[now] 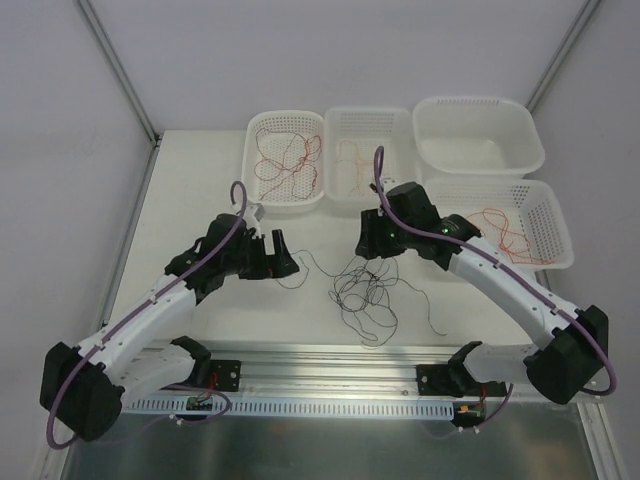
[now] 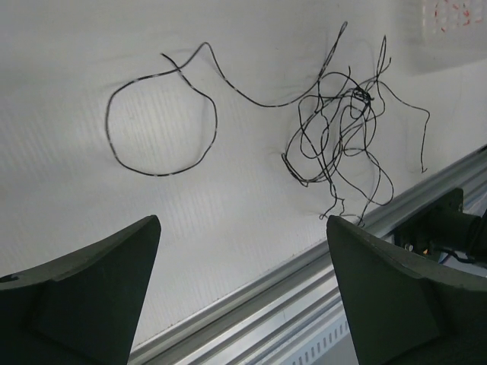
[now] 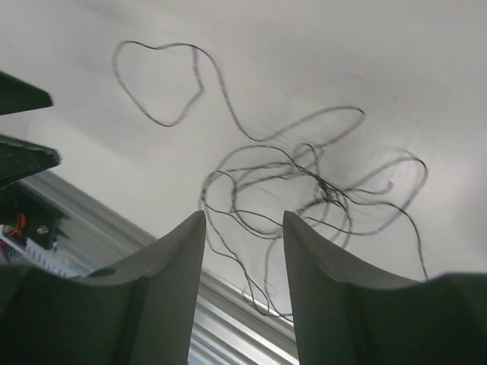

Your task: Untangle the cables

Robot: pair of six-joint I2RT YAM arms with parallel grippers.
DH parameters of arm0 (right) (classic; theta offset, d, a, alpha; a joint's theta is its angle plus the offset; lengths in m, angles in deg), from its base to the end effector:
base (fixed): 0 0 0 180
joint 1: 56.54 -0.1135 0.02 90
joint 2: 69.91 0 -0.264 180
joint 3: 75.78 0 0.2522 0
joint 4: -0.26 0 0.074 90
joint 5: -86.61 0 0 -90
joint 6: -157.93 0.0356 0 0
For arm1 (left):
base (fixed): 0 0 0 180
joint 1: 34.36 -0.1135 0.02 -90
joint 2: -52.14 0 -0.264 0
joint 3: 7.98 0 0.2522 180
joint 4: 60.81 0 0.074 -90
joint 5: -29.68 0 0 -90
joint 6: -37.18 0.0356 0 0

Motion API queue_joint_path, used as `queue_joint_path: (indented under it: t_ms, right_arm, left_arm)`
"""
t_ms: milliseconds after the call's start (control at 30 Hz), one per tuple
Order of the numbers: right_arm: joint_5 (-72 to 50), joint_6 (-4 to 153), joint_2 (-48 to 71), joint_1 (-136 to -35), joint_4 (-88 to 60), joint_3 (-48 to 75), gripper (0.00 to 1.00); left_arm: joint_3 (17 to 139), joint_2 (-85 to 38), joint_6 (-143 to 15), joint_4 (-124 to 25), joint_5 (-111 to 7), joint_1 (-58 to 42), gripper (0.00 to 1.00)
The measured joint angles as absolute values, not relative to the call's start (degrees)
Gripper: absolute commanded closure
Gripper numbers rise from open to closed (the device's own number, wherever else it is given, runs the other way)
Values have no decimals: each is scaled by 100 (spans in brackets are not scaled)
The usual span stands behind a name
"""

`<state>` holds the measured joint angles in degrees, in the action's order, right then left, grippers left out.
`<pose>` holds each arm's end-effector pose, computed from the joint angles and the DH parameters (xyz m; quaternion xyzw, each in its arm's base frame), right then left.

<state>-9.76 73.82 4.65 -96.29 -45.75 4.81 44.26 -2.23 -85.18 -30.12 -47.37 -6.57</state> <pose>0.2161 0.1849 0.3242 -0.2860 0.8588 0.2101 0.3696 0.1817 -0.1048 0.2598 0.0191 0.8739 -0.3240 0.3618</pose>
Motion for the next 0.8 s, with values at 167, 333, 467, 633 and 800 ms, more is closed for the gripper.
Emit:
queue_joint_path:
  t_ms: [167, 333, 467, 633, 800]
  right_arm:
    - [-725, 7413, 129, -9135, -4462, -457, 60]
    - [-738, 7548, 349, -9013, -4125, -1248, 65]
    - [-795, 7690, 638, -8908, -3749, -1569, 65]
    - [-1015, 7839, 872, -8755, -3179, -1794, 66]
    - [-1205, 7926, 1007, -8650, -2798, -1961, 69]
  left_arm:
    - [5283, -1370, -8442, -3082, -4875, 117, 11]
    - [6236, -2634, -8212, -3316, -5006, 792, 12]
    - [6734, -3587, -8055, -3436, -5043, 1114, 15]
    - [7040, -4474, -7996, -3462, -5037, 1223, 20]
    - [7197, -4931, -7981, -3484, -5026, 1304, 27]
